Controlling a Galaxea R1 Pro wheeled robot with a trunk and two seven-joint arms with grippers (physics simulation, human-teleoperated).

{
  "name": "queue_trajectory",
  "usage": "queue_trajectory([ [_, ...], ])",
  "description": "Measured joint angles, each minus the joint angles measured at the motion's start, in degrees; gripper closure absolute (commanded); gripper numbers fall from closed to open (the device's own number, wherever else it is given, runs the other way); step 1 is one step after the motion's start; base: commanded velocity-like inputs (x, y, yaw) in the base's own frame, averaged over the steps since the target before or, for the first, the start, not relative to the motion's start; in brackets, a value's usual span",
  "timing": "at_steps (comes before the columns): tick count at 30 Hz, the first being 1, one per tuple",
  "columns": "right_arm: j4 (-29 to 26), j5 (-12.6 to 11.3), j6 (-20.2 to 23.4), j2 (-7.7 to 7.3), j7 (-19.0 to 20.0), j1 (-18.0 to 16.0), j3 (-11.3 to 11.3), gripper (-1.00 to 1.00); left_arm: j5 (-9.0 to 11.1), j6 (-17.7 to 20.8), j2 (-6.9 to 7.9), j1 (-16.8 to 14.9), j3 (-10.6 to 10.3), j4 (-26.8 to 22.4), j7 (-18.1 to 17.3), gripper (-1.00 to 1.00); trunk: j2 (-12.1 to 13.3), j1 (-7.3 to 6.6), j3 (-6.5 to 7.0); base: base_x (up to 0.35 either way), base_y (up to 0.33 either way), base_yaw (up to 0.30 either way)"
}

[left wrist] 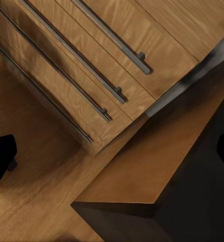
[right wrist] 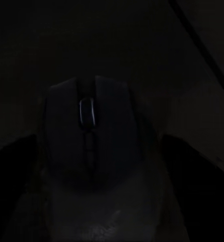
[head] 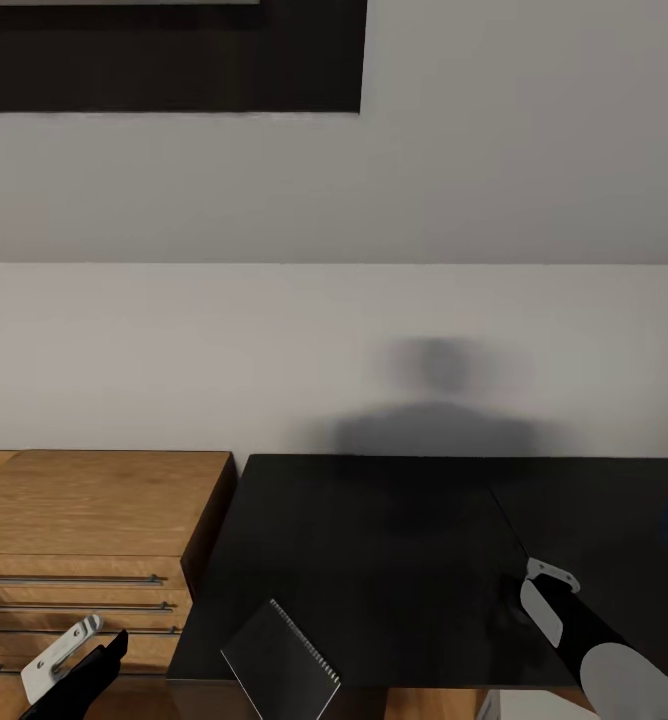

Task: In the bedroom, organize the workspace by keeping the computer under the desk, ensuring the monitor is on the desk, placing the keyboard on the desk next to the monitor, placing the mouse on the desk next to the keyboard, moving the folder from the swivel chair onto the desk next to the mouse, stacking the notebook on top of the folder with the pen on top of the notebook, and positioning the swivel chair next to the desk.

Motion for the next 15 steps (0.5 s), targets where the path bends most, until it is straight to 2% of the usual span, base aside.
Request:
queue_trajectory([
  [8, 0.0, 0.2, -0.1, -0.03, 0.2, 0.0, 0.0, 1.0, 0.0, 0.0, 0.0, 0.0, 0.0, 0.0, 0.0, -1.0, 0.0, 0.0, 0.0, 0.0, 0.0, 0.0],
  [15, -0.1, 0.2, -0.1, -0.04, 0.4, 0.0, 0.0, 1.0, 0.0, 0.0, -0.07, 0.0, 1.1, 0.0, -0.1, -1.0, 0.0, 0.0, 0.0, 0.0, 0.0, 0.0],
])
